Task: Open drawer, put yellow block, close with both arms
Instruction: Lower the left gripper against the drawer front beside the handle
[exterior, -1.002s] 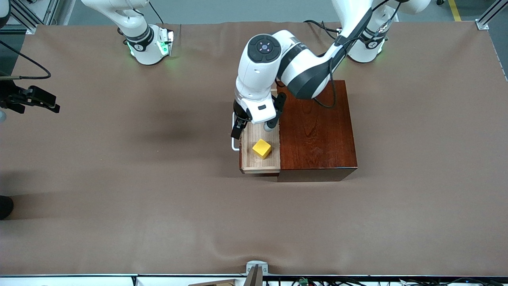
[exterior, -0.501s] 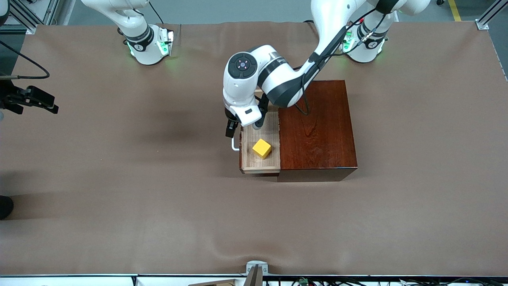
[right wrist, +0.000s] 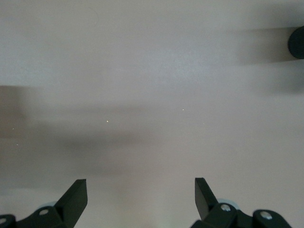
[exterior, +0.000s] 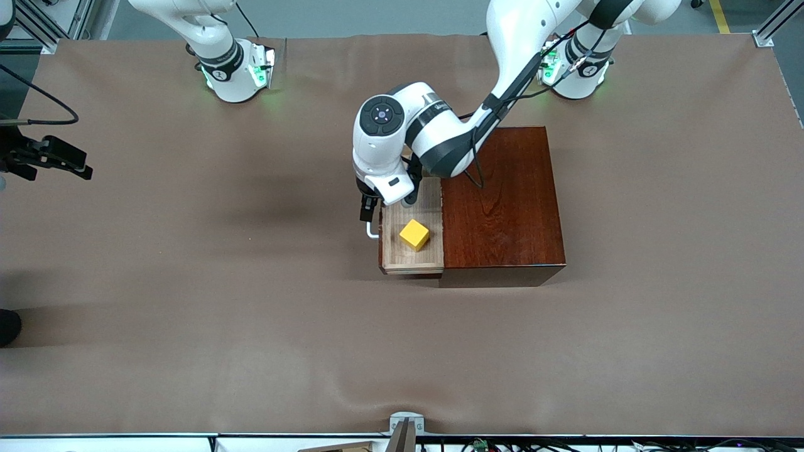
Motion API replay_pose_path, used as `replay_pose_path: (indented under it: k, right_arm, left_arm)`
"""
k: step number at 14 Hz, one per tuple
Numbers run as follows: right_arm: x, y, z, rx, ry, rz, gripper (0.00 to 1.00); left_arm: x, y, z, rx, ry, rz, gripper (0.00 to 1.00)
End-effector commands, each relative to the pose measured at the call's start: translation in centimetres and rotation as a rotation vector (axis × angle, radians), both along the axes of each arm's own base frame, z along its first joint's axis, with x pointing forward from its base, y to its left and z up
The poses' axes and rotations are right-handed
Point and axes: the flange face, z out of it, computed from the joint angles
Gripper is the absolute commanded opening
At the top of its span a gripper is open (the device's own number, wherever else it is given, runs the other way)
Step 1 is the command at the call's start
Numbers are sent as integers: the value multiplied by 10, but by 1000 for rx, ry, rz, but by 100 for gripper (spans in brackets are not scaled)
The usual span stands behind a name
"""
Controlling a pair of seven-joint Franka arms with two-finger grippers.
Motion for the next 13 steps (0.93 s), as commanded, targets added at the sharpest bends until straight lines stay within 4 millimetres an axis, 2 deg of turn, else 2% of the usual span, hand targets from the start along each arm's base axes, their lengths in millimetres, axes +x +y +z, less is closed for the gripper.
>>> replay_pose_path:
  k: [1,8,13]
  right_arm:
    - [-5,0,7,-3,-10,-13,100]
    - [-5,1,7,-3,-11,-12,100]
    - [-3,3,5,-3,-8,-7,100]
  left_arm:
    - [-1,-5,-3,21,-16,45,100]
    - [8,18,-8,138,4,69,100]
    - [15,32,-4,214,-11,154,100]
